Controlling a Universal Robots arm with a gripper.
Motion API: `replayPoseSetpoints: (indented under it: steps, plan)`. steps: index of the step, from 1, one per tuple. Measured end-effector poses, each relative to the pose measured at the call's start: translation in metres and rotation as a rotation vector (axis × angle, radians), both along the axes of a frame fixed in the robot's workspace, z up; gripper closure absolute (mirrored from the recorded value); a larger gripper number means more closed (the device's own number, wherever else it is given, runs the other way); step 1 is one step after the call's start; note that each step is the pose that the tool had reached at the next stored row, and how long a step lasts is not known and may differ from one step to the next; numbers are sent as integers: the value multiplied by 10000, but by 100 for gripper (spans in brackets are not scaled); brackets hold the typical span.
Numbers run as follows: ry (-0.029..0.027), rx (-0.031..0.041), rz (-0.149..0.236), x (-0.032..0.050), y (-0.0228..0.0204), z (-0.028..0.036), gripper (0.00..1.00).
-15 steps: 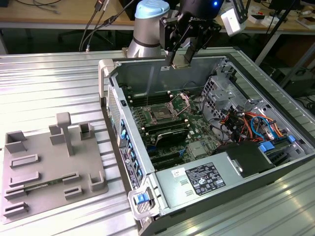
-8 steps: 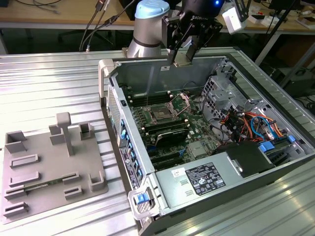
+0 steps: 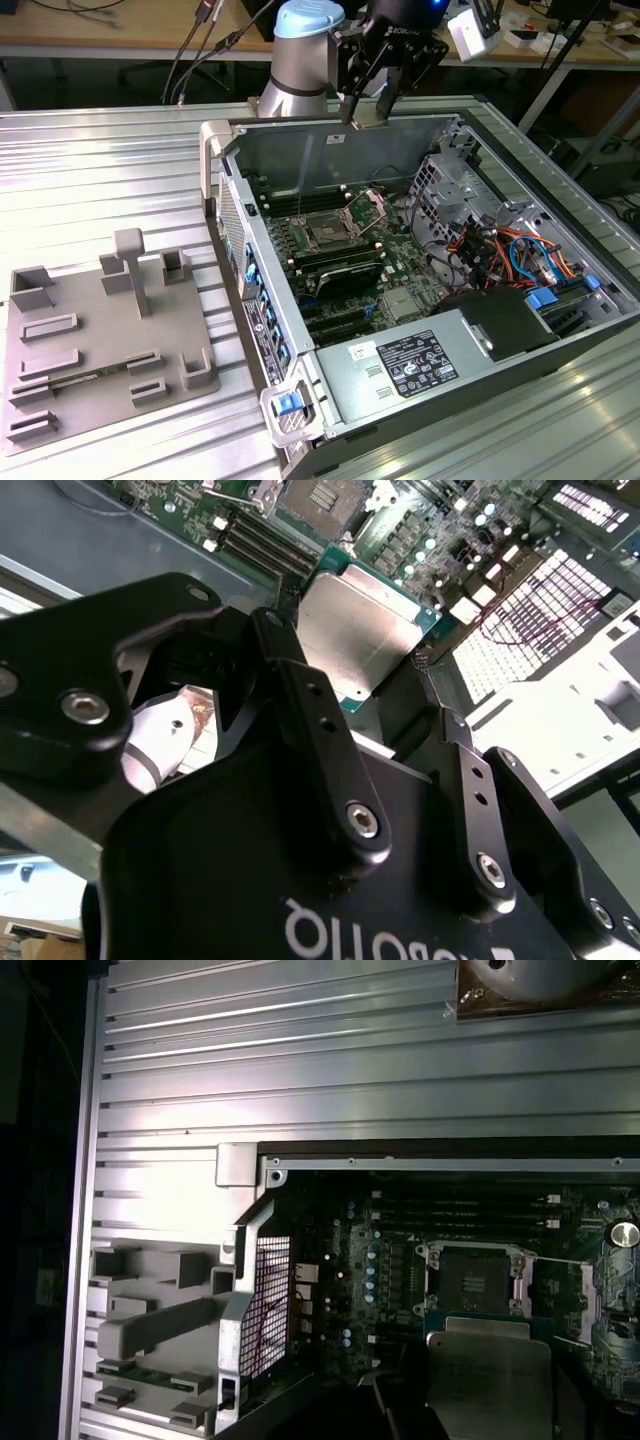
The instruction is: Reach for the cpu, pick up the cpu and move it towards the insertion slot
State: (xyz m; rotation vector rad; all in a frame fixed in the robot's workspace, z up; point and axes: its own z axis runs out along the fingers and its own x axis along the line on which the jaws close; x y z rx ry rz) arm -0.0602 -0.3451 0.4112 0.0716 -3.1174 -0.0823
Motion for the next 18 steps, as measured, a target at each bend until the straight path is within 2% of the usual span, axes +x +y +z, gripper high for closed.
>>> replayPoseSetpoints:
  steps: [3,6,9,18]
  plan:
    - [-27,28,-2,17,35,-9,45]
    - [-59,38,-1,21,129,-25,45]
    - [-87,45,-15,20,196,-34,45]
    - [-158,43,-529,21,256,-63,45]
